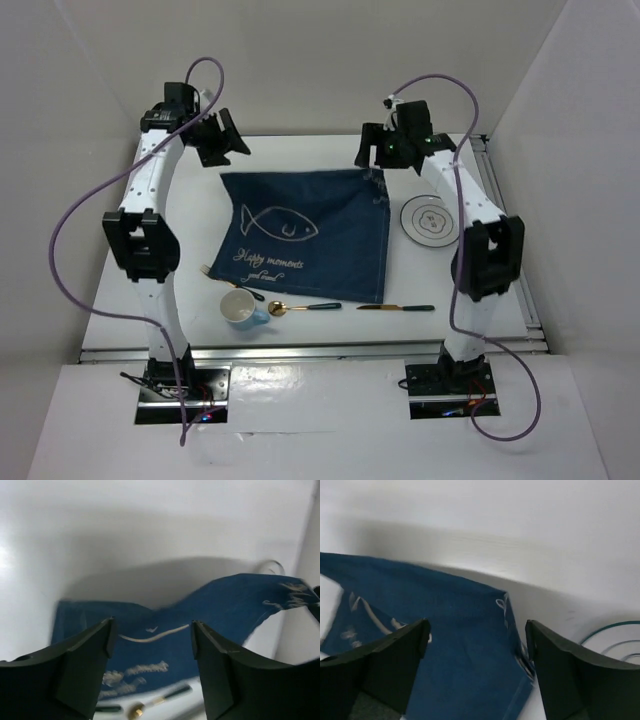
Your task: Set the dinner table for one person
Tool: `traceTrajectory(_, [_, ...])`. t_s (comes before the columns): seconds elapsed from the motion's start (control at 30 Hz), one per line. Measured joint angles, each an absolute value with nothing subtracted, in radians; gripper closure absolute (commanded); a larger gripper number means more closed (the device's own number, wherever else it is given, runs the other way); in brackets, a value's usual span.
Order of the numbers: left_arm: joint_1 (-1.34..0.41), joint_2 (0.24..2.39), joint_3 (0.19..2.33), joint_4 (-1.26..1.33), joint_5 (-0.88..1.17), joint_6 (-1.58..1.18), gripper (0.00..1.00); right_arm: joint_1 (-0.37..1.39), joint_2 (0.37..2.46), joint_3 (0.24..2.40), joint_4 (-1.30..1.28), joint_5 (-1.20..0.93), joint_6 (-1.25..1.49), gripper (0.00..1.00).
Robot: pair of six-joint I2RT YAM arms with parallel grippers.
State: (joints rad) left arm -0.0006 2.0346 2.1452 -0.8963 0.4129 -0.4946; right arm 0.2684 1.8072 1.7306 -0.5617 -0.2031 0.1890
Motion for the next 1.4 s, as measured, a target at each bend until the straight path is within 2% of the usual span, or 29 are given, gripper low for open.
traceTrajectory(0.03, [0.007,2.099,2.207,-0.900,0.390,-0.495,0.10,0.241,1.882,1.781,-0.561,-0.197,0.191,0.06])
traceTrajectory(0.07, [0.013,2.151,2.259,-0.908,0.365,-0.495,0.08,0.213,1.944,1.828,-0.575,-0.192,0.193,0.06])
traceTrajectory(0.13, [0.025,2.177,2.274,-0.923,0.320,-0.498,0.08,0.179,2.020,1.887,-0.596,-0.183,0.202,0.06])
traceTrajectory(0.2, [0.030,2.139,2.228,-0.915,0.287,-0.496,0.15,0.173,2.028,1.888,-0.616,-0.176,0.213,0.11])
traceTrajectory(0.27, [0.027,2.051,2.114,-0.886,0.260,-0.489,0.45,0.187,1.993,1.857,-0.607,-0.177,0.219,0.34])
traceTrajectory(0.3, [0.023,2.007,2.061,-0.880,0.250,-0.484,0.61,0.199,1.969,1.829,-0.599,-0.179,0.221,0.53])
traceTrajectory(0.33, [0.019,1.957,1.997,-0.865,0.243,-0.472,0.86,0.213,1.929,1.775,-0.577,-0.187,0.228,0.69])
traceTrajectory(0.37, [0.014,1.915,1.946,-0.860,0.237,-0.468,0.95,0.226,1.890,1.727,-0.572,-0.196,0.231,0.91])
traceTrajectory(0.4, [0.009,1.879,1.894,-0.847,0.231,-0.451,1.00,0.244,1.845,1.659,-0.558,-0.205,0.246,0.96])
traceTrajectory(0.43, [0.003,1.853,1.848,-0.836,0.229,-0.445,1.00,0.260,1.803,1.596,-0.549,-0.212,0.259,0.98])
traceTrajectory(0.67, [-0.044,1.876,1.604,-0.794,0.206,-0.440,1.00,0.332,1.686,1.246,-0.525,-0.241,0.348,0.99])
traceTrajectory(0.9, [-0.080,1.990,1.587,-0.752,0.113,-0.459,1.00,0.343,1.663,1.041,-0.524,-0.213,0.434,1.00])
traceTrajectory(1.13, [-0.086,2.015,1.524,-0.714,0.037,-0.505,1.00,0.343,1.679,1.021,-0.496,-0.154,0.485,1.00])
traceTrajectory(1.4, [-0.085,2.039,1.473,-0.689,0.023,-0.530,1.00,0.334,1.828,1.117,-0.482,-0.121,0.501,1.00])
